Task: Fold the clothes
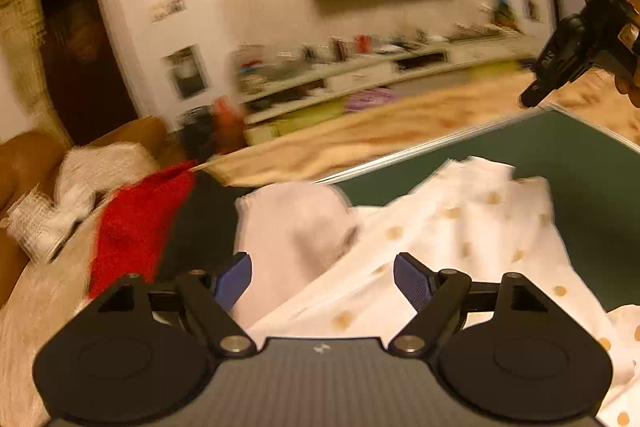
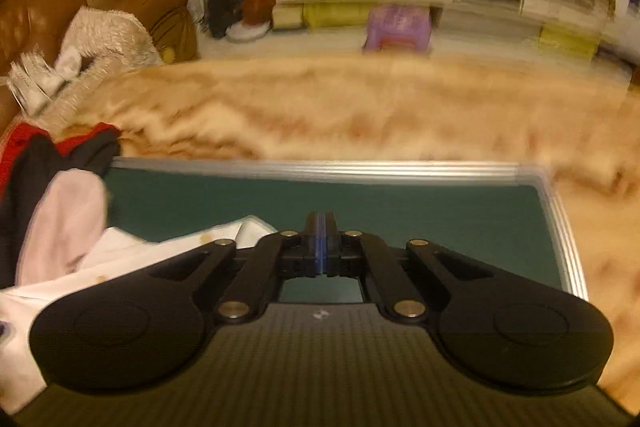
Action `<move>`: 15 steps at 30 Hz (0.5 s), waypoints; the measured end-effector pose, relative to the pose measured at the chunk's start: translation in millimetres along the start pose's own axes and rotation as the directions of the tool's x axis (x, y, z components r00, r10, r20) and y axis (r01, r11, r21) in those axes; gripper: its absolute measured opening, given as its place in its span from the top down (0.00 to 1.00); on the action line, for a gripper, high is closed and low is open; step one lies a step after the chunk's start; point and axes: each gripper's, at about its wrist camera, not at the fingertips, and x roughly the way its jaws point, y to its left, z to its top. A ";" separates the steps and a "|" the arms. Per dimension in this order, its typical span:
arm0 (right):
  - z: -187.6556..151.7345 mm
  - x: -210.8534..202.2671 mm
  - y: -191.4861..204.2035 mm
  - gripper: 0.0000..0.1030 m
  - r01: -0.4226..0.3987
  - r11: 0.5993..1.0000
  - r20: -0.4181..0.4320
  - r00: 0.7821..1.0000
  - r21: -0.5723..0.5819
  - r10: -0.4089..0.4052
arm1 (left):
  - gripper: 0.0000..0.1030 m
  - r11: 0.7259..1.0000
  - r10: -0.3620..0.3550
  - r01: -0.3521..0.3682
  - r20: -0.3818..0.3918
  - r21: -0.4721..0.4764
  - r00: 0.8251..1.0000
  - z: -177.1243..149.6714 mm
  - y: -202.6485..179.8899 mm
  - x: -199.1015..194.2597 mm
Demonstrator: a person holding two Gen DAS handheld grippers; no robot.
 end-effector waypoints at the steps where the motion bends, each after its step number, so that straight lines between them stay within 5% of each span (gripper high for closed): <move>1: -8.4 2.8 -7.2 0.82 -0.023 0.999 -0.029 0.999 0.028 0.024 | 0.19 0.999 -0.024 0.024 -0.005 0.027 1.000 7.1 -5.4 11.1; 2: -17.0 7.3 -13.3 0.66 -0.045 0.998 -0.060 0.997 0.053 0.048 | 0.19 0.997 -0.048 0.049 -0.011 0.055 0.999 13.8 -10.6 22.4; 4: -40.9 15.5 -21.0 0.58 -0.100 0.990 -0.107 0.988 0.099 0.111 | 0.19 0.990 -0.089 0.093 -0.041 0.110 0.995 26.6 -21.5 47.1; 10: -80.2 35.5 -24.2 0.58 -0.173 0.963 -0.155 0.966 0.209 0.207 | 0.20 0.968 -0.173 0.194 -0.141 0.158 0.975 42.8 -52.4 96.8; 12: -81.0 36.0 -18.7 0.58 -0.186 0.961 -0.148 0.965 0.203 0.218 | 0.36 0.965 -0.181 0.208 -0.170 0.159 0.969 42.6 -57.2 108.0; 14: -81.4 41.4 -14.8 0.58 -0.240 0.949 -0.154 0.949 0.206 0.274 | 0.95 0.966 -0.198 0.227 -0.208 0.124 0.958 41.5 -54.2 113.5; 15: -82.0 41.7 -12.1 0.60 -0.252 0.946 -0.159 0.945 0.204 0.286 | 0.95 0.968 -0.201 0.227 -0.213 0.105 0.956 40.5 -50.0 111.9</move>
